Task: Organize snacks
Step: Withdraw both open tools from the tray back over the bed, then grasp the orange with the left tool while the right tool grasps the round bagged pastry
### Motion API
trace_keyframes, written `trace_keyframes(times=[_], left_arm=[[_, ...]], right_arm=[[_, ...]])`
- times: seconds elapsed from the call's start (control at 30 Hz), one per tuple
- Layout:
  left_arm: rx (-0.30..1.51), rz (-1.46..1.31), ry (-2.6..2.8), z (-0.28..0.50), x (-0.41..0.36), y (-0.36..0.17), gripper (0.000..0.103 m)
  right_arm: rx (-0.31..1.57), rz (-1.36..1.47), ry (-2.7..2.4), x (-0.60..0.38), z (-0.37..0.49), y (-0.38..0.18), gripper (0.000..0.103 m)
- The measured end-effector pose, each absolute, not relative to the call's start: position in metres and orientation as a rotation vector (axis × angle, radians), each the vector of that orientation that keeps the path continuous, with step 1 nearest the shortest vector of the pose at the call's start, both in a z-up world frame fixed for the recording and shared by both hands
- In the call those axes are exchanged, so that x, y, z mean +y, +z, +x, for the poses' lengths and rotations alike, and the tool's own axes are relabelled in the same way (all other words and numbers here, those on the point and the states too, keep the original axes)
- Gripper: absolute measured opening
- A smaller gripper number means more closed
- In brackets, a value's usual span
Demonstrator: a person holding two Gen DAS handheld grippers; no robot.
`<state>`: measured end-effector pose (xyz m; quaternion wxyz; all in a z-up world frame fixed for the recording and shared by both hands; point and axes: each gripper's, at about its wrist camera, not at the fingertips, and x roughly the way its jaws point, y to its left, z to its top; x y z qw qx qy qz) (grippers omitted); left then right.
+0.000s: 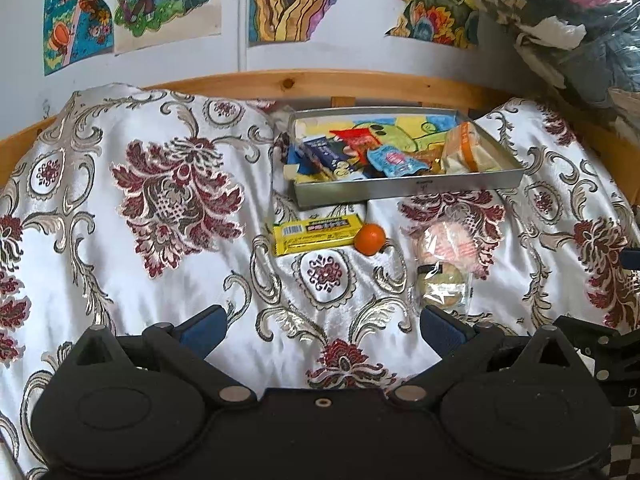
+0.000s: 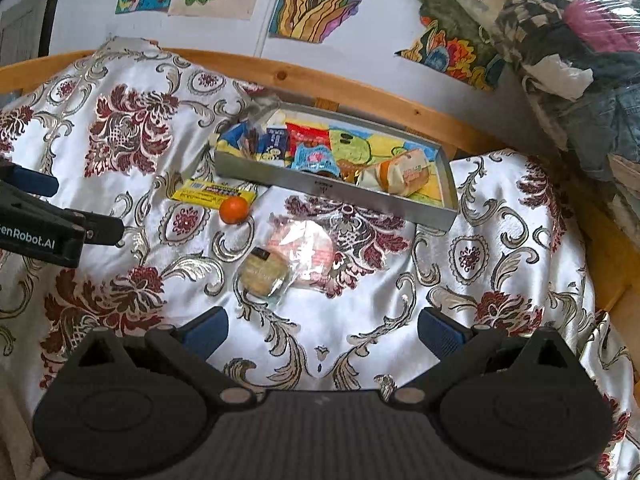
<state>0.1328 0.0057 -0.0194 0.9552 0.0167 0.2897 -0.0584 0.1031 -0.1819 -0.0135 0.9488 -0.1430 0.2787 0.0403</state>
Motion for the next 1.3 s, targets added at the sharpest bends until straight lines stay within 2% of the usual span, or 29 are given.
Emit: trace_keyframes(times=[0.73, 1.0, 1.3], left_arm=[[0.655, 0.059, -0.173, 0.195, 0.004, -0.03, 0.102], [0.593, 0.115, -0.232, 0.223, -0.012, -0.04, 0.102], [0.536, 0.182, -0.291, 0.261, -0.031, -0.057, 0.102]], right_arm=[[0.604, -0.455, 0.265, -0.186, 0.157, -0.022, 0.103], [0.487, -0.607, 0.356, -0.18, 0.18, -0.045, 0.103], [0.504, -0.714, 0.399, -0.162, 0.199, -0.078, 0.103]])
